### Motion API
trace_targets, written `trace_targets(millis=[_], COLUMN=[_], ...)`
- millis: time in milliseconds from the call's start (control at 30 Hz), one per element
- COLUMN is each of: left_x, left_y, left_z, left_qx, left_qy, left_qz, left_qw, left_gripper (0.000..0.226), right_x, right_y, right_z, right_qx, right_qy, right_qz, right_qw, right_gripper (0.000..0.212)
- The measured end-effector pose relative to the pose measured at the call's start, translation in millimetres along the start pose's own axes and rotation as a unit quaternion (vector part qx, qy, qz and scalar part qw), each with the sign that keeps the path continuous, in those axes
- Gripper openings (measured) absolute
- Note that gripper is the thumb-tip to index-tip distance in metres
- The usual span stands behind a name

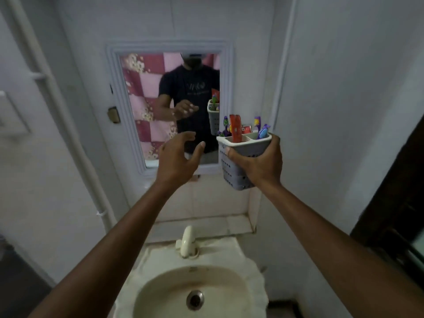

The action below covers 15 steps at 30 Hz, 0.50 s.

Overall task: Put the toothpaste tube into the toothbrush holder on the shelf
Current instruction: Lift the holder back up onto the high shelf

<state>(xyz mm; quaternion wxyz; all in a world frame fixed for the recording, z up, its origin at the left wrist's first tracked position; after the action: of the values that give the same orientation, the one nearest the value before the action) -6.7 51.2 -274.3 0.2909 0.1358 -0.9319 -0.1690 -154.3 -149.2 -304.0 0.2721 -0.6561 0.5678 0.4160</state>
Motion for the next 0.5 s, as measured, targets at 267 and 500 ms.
trace_targets(millis=[267,500], left_x=[86.7,147.2], left_y=[53.0,90.9], left_z=[-101.4,-182.2], left_qx=[0.072,0.162], left_qy=[-0.093,-0.172], left_qz=[-0.011,-0.020], left_qw=[0.993,0.972], left_gripper=[0.042,0.045], right_x=[-151.3,-260.4], right_y=[49.8,78.4], right_z=[-79.9,-133.1], right_qx=[0.048,0.094], right_qy=[0.091,0.126], right_qz=[-0.078,-0.127], right_qw=[0.992,0.979], right_gripper=[0.104,0.114])
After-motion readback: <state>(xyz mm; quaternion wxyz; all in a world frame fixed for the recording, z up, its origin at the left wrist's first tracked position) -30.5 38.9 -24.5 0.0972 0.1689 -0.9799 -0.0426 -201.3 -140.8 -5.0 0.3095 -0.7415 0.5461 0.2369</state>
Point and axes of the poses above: each hand's wrist, its own z-axis away from the middle knuckle, its own y-axis out of the back of the hand, x = y × z, the point moved 5 cm from there along -z, towards the middle knuckle, and after that the axes turned 10 degrees about x, right-handed, at the moved point
